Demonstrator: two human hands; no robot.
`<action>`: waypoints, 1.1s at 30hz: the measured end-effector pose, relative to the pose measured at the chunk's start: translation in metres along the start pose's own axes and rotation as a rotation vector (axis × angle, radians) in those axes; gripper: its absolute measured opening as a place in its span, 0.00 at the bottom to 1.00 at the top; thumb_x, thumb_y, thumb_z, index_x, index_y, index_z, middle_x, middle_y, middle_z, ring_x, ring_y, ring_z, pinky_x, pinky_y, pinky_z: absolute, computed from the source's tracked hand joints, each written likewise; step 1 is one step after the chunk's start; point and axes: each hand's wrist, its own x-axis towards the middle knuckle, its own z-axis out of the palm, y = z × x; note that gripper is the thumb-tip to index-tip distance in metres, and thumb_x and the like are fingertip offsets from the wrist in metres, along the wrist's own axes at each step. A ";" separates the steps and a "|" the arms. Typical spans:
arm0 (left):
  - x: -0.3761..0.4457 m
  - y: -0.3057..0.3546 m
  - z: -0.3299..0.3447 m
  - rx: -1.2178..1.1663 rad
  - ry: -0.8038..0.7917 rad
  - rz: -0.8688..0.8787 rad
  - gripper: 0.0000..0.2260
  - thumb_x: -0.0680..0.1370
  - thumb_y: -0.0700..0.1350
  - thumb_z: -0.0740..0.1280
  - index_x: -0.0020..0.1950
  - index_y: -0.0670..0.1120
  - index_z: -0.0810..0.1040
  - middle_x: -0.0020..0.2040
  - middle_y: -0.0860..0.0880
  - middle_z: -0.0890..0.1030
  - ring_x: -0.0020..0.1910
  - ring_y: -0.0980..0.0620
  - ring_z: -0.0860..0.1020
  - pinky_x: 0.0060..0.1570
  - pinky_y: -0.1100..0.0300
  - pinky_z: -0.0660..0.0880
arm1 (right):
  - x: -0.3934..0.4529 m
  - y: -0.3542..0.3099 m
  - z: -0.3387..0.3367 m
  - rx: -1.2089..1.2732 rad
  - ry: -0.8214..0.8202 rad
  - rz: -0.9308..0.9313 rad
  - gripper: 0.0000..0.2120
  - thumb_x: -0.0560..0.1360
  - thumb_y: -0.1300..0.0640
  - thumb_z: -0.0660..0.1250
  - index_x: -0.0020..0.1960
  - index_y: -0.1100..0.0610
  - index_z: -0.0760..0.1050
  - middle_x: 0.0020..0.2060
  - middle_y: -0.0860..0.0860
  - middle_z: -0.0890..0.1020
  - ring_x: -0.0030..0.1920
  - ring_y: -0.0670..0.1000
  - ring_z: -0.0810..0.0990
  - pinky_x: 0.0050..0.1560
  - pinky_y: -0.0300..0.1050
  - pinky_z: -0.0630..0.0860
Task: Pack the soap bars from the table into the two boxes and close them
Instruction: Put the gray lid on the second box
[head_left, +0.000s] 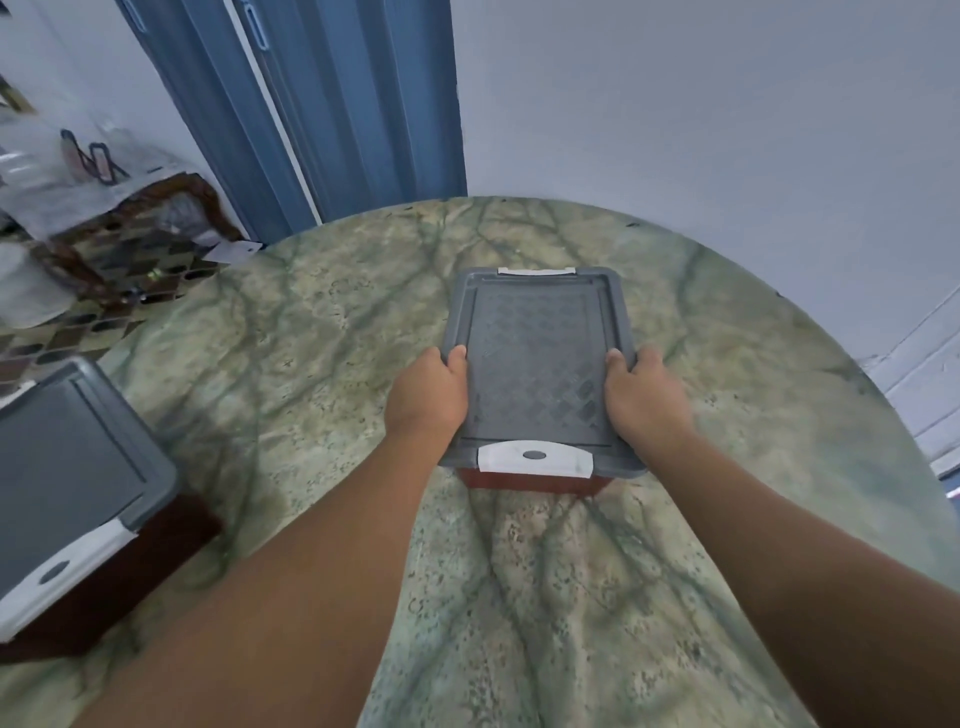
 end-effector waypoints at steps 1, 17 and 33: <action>-0.004 0.001 -0.003 0.013 0.027 0.001 0.20 0.85 0.59 0.53 0.49 0.44 0.71 0.40 0.47 0.75 0.36 0.49 0.73 0.36 0.53 0.66 | -0.003 -0.001 -0.001 0.003 0.015 -0.003 0.19 0.85 0.43 0.54 0.63 0.59 0.67 0.58 0.62 0.78 0.54 0.64 0.77 0.50 0.53 0.70; -0.086 -0.150 -0.160 0.042 0.513 0.080 0.21 0.79 0.56 0.69 0.65 0.45 0.70 0.61 0.42 0.69 0.58 0.44 0.69 0.54 0.53 0.70 | -0.144 -0.121 0.088 0.061 -0.078 -0.527 0.13 0.79 0.55 0.65 0.63 0.55 0.73 0.60 0.57 0.73 0.59 0.61 0.73 0.61 0.52 0.69; -0.100 -0.346 -0.206 -0.583 0.477 -0.646 0.20 0.86 0.52 0.58 0.68 0.38 0.66 0.61 0.41 0.78 0.58 0.40 0.77 0.51 0.53 0.69 | -0.242 -0.254 0.282 -0.263 -0.525 -0.393 0.24 0.85 0.47 0.55 0.74 0.63 0.65 0.66 0.60 0.75 0.62 0.62 0.78 0.54 0.51 0.75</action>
